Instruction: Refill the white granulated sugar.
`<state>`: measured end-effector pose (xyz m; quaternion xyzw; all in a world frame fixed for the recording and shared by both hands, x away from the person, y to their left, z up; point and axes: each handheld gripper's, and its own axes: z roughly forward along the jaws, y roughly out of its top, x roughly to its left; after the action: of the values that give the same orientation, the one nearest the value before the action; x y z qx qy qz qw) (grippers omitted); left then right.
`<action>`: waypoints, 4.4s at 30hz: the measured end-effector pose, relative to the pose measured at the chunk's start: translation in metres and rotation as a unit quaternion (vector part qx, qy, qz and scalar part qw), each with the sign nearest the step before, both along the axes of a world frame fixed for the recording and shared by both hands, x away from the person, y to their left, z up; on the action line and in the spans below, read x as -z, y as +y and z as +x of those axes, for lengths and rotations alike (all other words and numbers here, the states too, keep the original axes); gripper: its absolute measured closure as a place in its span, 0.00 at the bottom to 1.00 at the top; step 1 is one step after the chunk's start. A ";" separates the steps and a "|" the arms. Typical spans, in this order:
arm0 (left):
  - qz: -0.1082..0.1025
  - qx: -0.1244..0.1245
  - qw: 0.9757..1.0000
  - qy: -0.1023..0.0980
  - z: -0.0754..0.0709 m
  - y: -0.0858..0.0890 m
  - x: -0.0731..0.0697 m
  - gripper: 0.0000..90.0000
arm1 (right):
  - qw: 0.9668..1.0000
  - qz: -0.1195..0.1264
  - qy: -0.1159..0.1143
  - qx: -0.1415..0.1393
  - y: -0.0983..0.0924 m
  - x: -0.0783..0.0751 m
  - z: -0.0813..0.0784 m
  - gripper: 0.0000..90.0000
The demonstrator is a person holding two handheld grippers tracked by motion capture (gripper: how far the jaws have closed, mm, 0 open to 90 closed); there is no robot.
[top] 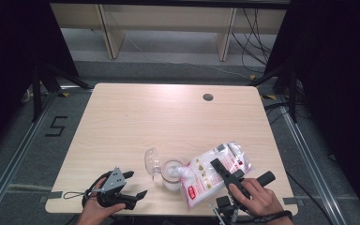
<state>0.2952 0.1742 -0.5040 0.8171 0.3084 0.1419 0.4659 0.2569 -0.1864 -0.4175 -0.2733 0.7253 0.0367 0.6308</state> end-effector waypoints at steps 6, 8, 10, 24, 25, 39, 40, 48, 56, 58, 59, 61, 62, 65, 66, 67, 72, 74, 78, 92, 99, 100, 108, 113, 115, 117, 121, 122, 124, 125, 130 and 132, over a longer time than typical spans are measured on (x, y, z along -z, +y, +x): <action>0.004 0.002 1.000 -0.002 0.001 0.001 0.000 0.18 | 1.000 0.000 -0.014 -0.013 -0.001 -0.003 0.004 0.80; 0.010 0.002 1.000 -0.003 0.002 0.002 -0.001 0.18 | 1.000 0.007 -0.011 -0.001 -0.005 -0.003 0.004 0.80; 0.009 0.003 1.000 -0.001 0.001 0.001 -0.001 0.18 | 1.000 0.006 -0.004 0.010 -0.007 -0.003 0.004 0.80; 0.005 0.003 1.000 -0.005 0.001 0.001 -0.001 0.18 | 1.000 0.021 0.008 0.005 0.001 0.002 0.000 0.80; 0.006 0.003 1.000 0.000 0.001 0.001 -0.001 0.18 | 1.000 0.027 0.005 0.000 0.000 0.002 0.002 0.80; 0.003 0.003 1.000 0.001 0.000 0.001 0.000 0.18 | 1.000 0.018 0.008 0.004 -0.002 0.001 0.000 0.80; 0.004 0.003 1.000 -0.001 0.000 0.001 -0.001 0.18 | 1.000 0.020 0.014 0.010 -0.001 0.001 -0.001 0.80; 0.007 0.005 1.000 -0.001 0.002 0.001 -0.001 0.18 | 1.000 0.023 0.009 0.010 -0.003 0.001 0.002 0.80; -0.001 0.003 1.000 0.000 0.000 0.000 0.000 0.18 | 0.999 0.024 0.014 0.015 -0.005 -0.001 -0.001 0.80; 0.005 0.004 1.000 -0.004 0.002 0.001 -0.001 0.18 | 1.000 0.022 0.015 0.012 -0.002 -0.001 -0.002 0.80; 0.006 0.004 1.000 0.000 0.001 0.001 -0.001 0.18 | 1.000 0.019 0.016 0.007 -0.001 -0.001 -0.002 0.80; 0.001 0.002 1.000 0.000 0.000 0.000 0.000 0.18 | 1.000 0.014 0.013 0.000 0.002 -0.001 -0.001 0.80; 0.000 0.003 1.000 0.001 0.001 0.000 0.000 0.18 | 1.000 0.017 0.016 0.005 0.001 0.000 -0.002 0.80; 0.004 0.003 1.000 0.000 0.001 0.001 -0.001 0.18 | 1.000 0.024 0.016 0.007 -0.001 -0.001 -0.001 0.80; 0.000 0.002 1.000 0.001 0.000 0.000 0.000 0.18 | 1.000 0.025 0.011 0.003 -0.002 -0.001 0.000 0.80; 0.000 0.003 1.000 0.001 0.000 0.000 0.000 0.18 | 0.999 0.026 0.016 0.010 -0.003 0.000 0.000 0.80; 0.001 0.001 1.000 0.001 0.000 0.000 0.000 0.18 | 1.000 0.023 0.006 0.008 -0.007 -0.003 0.001 0.81; 0.007 0.005 1.000 -0.002 0.002 0.001 -0.001 0.18 | 0.999 0.031 0.013 0.020 -0.007 -0.002 -0.001 0.81; 0.001 0.004 1.000 0.002 0.000 0.000 -0.001 0.18 | 1.000 0.023 0.008 -0.003 -0.002 -0.003 0.000 0.81; 0.009 0.008 1.000 -0.008 0.002 0.001 -0.002 0.18 | 0.994 0.087 0.060 -0.003 -0.011 0.002 0.008 0.82; 0.004 0.004 1.000 0.000 0.000 0.001 -0.001 0.18 | 0.989 0.121 0.088 -0.016 -0.019 0.005 0.014 0.83; 0.003 0.004 1.000 -0.001 0.000 0.001 -0.001 0.18 | 0.985 0.136 0.105 -0.010 -0.020 0.008 0.014 0.83; 0.003 0.001 1.000 -0.001 0.001 0.001 -0.001 0.18 | 0.968 0.187 0.168 -0.021 -0.023 0.017 0.023 0.84; 0.005 0.005 1.000 -0.004 0.001 0.001 -0.002 0.18 | 0.941 0.262 0.212 -0.016 -0.030 0.020 0.029 0.84; 0.009 0.011 1.000 -0.009 0.002 0.001 -0.001 0.18 | 0.935 0.277 0.222 -0.010 -0.033 0.019 0.030 0.85; 0.001 0.003 1.000 0.000 0.000 0.000 -0.001 0.18 | 0.924 0.304 0.232 -0.010 -0.036 0.020 0.031 0.85; 0.002 -0.001 1.000 0.001 0.000 0.000 0.000 0.18 | 0.897 0.354 0.265 -0.005 -0.043 0.020 0.035 0.86; 0.003 -0.001 1.000 -0.001 0.000 0.000 0.000 0.18 | 0.889 0.368 0.272 -0.008 -0.045 0.020 0.038 0.86; 0.007 0.004 1.000 -0.003 0.001 0.001 -0.001 0.18 | 0.879 0.385 0.280 -0.010 -0.048 0.020 0.042 0.86; 0.004 0.003 1.000 -0.002 0.001 0.000 -0.001 0.18 | 0.865 0.406 0.294 -0.005 -0.050 0.021 0.042 0.86; 0.006 0.006 1.000 -0.005 0.002 0.001 -0.001 0.18 | 0.834 0.456 0.310 -0.025 -0.057 0.023 0.055 0.87; 0.019 0.009 1.000 -0.006 0.002 0.002 -0.001 0.18 | 0.802 0.492 0.339 -0.015 -0.057 0.028 0.059 0.87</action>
<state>0.2974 0.1760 -0.5029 0.8274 0.2959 0.1484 0.4536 0.3160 -0.2435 -0.4452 0.0923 0.7733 0.4886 0.3935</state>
